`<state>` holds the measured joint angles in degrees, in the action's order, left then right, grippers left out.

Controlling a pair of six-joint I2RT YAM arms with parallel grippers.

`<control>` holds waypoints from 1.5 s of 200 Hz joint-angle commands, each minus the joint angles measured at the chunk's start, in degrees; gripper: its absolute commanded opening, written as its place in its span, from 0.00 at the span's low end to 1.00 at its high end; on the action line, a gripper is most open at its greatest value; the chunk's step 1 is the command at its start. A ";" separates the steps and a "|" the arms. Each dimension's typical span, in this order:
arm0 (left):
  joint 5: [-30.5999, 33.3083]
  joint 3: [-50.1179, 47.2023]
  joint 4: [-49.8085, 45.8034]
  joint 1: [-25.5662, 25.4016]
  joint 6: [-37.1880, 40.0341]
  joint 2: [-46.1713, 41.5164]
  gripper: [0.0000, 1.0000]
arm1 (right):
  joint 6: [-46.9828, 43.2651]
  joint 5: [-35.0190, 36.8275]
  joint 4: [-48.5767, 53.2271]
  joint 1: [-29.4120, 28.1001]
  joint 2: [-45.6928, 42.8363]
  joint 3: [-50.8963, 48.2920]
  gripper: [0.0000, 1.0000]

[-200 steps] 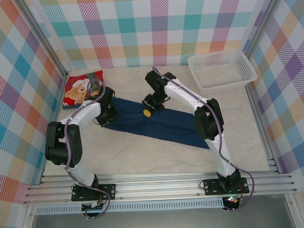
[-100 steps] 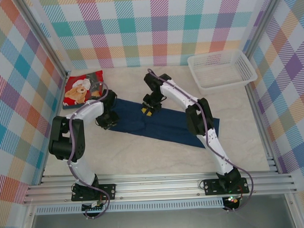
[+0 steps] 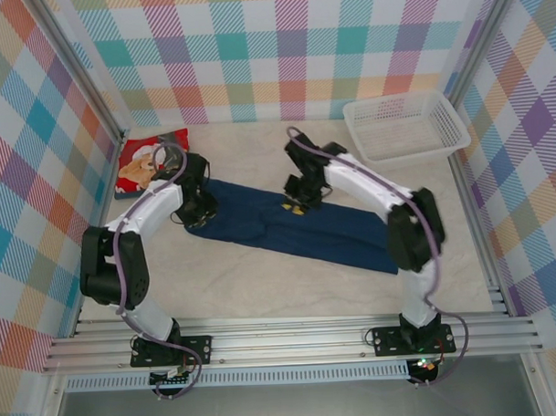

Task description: Fold and stack the t-shirts

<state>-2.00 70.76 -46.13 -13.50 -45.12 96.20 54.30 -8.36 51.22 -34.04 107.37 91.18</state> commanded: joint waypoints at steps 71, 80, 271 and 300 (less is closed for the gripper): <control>-4.64 5.65 -0.03 -5.84 -14.61 14.34 0.25 | -13.20 0.70 -4.71 32.63 -12.72 -27.95 0.25; -3.82 7.25 -1.29 -5.76 -14.30 16.01 0.25 | -13.74 0.49 -3.98 33.95 -10.59 -27.05 0.25; -18.49 83.01 5.01 -3.11 -15.34 68.94 0.30 | 2.56 -14.95 -3.27 -2.25 2.39 -25.28 0.28; -18.69 82.67 5.33 -3.47 -14.88 68.19 0.30 | 2.75 -16.33 -2.39 -5.70 6.97 -18.47 0.28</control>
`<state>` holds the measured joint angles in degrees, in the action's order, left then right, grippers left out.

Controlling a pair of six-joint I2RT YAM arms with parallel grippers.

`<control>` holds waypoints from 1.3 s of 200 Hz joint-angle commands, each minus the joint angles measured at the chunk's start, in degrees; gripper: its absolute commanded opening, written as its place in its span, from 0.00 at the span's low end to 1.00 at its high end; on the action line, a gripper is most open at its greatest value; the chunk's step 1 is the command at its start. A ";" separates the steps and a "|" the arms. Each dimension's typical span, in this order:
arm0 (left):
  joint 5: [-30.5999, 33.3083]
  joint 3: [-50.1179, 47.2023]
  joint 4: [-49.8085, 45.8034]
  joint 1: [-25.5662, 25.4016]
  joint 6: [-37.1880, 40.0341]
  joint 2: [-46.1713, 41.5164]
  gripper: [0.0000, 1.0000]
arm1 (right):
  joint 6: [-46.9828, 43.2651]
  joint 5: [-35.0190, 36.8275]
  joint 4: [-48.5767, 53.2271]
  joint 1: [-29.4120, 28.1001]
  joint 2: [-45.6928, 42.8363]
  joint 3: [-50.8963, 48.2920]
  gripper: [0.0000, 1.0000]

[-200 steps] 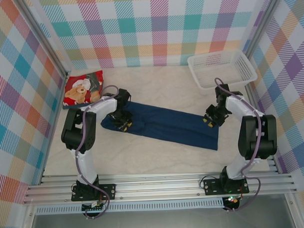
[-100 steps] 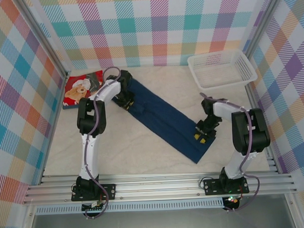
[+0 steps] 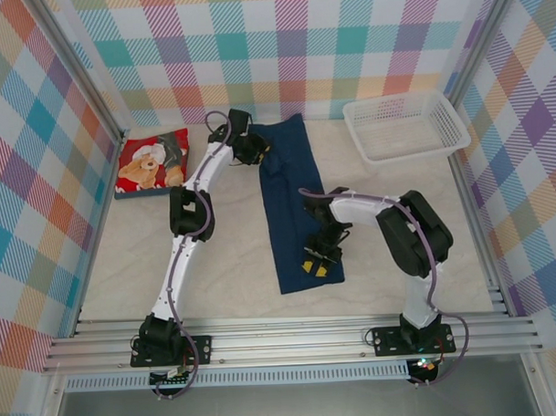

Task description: Fold and stack the t-shirts

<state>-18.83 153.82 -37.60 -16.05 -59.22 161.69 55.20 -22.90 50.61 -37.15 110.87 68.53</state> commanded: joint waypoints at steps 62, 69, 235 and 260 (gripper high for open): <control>13.12 -5.10 -19.79 -0.03 11.45 -12.34 0.47 | -1.66 5.90 4.22 -2.94 -0.63 10.17 0.40; 14.04 -11.60 -18.87 -0.12 12.50 -17.40 0.48 | -2.41 7.84 5.40 -2.22 -2.86 10.01 0.43; -0.87 -111.08 13.73 -26.16 -1.66 -72.91 0.50 | -12.04 -10.27 -15.41 8.36 -18.25 -22.81 0.43; 0.28 -110.44 16.82 -27.57 -3.79 -70.48 0.49 | -11.90 -10.42 -16.20 8.36 -16.12 -23.00 0.42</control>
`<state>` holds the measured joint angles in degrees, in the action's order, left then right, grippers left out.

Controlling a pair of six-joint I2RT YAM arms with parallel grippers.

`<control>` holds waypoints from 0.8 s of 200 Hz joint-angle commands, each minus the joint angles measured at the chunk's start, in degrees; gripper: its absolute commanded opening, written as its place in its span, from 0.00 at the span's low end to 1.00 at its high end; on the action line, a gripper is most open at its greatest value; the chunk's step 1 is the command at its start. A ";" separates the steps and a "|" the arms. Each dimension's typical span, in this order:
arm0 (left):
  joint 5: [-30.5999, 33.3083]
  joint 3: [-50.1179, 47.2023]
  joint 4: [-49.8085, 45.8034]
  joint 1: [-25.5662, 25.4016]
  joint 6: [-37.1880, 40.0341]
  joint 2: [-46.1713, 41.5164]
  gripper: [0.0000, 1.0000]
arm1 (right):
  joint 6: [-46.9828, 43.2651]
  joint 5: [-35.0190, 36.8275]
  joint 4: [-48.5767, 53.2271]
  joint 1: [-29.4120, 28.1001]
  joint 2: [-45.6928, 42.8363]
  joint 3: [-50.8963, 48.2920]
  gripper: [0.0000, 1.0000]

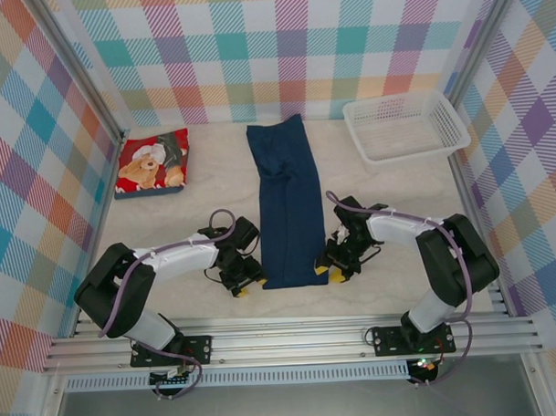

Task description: Fold and stack the t-shirts

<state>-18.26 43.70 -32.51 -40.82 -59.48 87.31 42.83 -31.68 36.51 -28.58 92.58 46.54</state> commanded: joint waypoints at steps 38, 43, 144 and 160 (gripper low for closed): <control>1.35 -0.28 18.35 -4.34 -6.45 6.06 0.45 | -0.02 -1.16 -2.38 -0.16 3.77 -1.45 0.41; 1.54 0.20 18.37 -4.52 -6.53 6.39 0.44 | -0.04 -1.23 -2.58 -0.17 4.07 -1.46 0.41; 3.21 3.91 14.43 -5.99 -4.43 4.97 0.50 | 0.79 1.04 -1.31 -0.24 4.72 0.37 0.09; 3.72 5.71 9.17 -5.96 -1.90 6.19 0.46 | 0.79 1.43 -0.47 -0.25 4.48 0.86 0.06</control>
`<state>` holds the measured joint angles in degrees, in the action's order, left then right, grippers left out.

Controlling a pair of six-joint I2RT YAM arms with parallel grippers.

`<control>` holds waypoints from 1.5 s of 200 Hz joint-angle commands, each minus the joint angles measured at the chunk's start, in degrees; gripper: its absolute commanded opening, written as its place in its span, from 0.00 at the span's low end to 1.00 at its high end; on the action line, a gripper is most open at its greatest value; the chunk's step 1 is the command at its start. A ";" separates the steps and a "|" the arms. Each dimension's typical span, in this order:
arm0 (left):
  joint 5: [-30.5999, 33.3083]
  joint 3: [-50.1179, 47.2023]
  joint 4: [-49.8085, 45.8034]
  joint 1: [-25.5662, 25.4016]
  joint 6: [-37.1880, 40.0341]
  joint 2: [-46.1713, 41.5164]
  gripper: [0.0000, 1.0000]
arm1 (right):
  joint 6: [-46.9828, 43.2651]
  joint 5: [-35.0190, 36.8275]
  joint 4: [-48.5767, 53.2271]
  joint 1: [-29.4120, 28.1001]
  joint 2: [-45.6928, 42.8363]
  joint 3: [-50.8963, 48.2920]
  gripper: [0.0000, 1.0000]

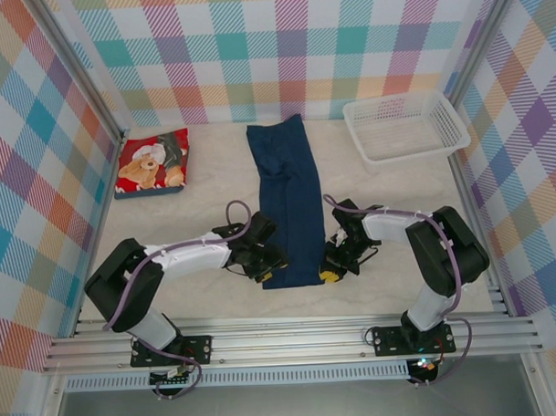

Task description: Fold and stack the t-shirts

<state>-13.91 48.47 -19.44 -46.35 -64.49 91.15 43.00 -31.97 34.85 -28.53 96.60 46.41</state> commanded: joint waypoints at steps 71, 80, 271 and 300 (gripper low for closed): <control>3.53 2.06 -18.80 -0.50 3.83 -6.94 0.55 | -0.03 2.94 2.72 -0.25 0.78 1.93 0.01; 1.96 -0.06 -16.29 -0.58 2.72 -6.65 0.55 | 0.05 2.82 2.56 -0.29 0.98 2.01 0.01; 4.08 1.93 -10.67 -3.24 4.20 -0.20 0.00 | -2.00 0.65 7.76 -0.85 -3.08 1.97 0.00; 2.04 1.78 -16.69 -6.44 4.95 -4.35 0.00 | -3.87 -0.20 13.15 -2.68 -7.18 0.61 0.00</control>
<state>-11.27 51.09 -31.66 -49.78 -60.36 91.53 42.00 -30.33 41.08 -29.36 93.51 48.07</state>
